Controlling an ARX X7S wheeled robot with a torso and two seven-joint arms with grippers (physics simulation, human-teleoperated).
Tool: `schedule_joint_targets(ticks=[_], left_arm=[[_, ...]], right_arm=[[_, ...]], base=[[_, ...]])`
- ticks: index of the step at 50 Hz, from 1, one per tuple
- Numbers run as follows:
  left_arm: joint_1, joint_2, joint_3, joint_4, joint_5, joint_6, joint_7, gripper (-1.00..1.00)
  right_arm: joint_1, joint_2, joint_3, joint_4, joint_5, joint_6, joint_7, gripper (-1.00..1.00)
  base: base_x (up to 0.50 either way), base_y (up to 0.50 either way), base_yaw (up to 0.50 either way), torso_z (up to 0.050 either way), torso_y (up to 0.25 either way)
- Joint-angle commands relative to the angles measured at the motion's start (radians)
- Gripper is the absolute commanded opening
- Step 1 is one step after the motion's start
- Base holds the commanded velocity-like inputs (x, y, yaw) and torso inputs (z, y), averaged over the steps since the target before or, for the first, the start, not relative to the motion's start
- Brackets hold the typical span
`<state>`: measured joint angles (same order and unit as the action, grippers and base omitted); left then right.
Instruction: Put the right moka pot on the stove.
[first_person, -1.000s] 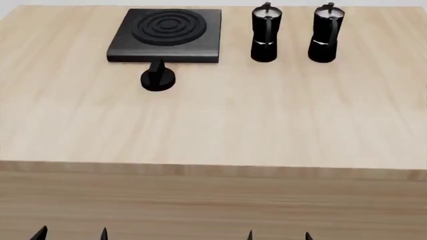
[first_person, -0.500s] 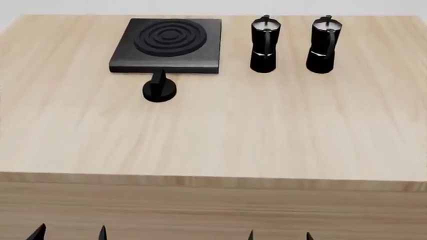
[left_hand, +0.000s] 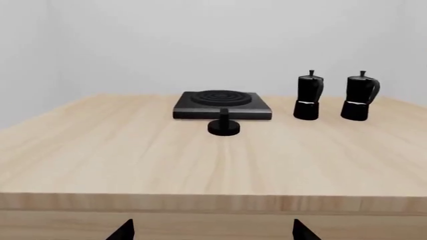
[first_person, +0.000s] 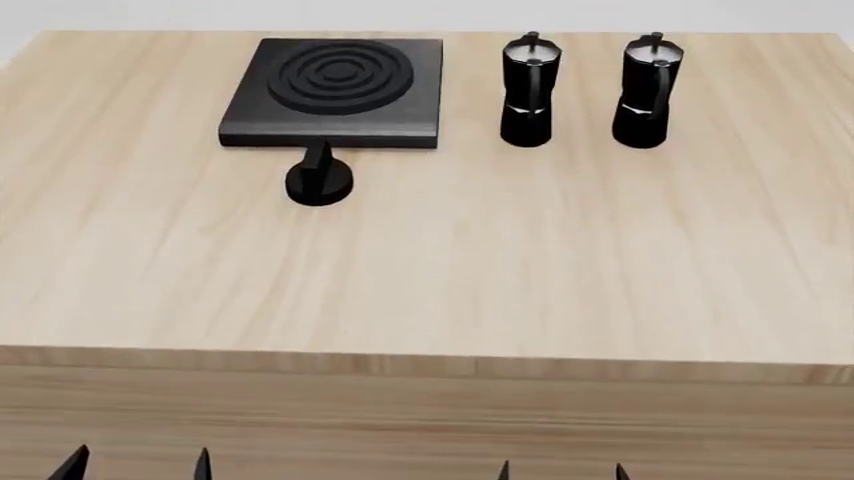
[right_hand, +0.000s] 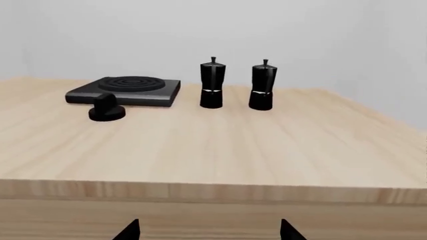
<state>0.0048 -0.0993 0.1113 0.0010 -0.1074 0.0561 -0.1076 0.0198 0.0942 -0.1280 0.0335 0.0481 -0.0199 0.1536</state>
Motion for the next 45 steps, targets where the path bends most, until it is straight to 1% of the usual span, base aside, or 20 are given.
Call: schedule_joint_targets(ticks=[1, 27, 45], left_arm=[[-0.005, -0.01, 0.009, -0.003, -0.013, -0.005, -0.02, 1.0], [-0.004, -0.031, 0.036, -0.005, -0.029, 0.012, -0.045, 1.0], [-0.003, -0.044, 0.048, 0.001, -0.046, 0.01, -0.058, 1.0]], right_arm=[[0.007, 0.011, -0.019, 0.018, -0.006, -0.013, 0.024, 1.0], [0.013, 0.032, -0.052, 0.029, -0.003, -0.024, 0.052, 1.0], [0.019, 0.042, -0.066, 0.039, 0.006, -0.031, 0.069, 1.0]], base=[[0.0, 0.0, 0.0, 0.0, 0.0], [0.0, 0.0, 0.0, 0.0, 0.0], [0.2, 0.05, 0.0, 0.0, 0.0]])
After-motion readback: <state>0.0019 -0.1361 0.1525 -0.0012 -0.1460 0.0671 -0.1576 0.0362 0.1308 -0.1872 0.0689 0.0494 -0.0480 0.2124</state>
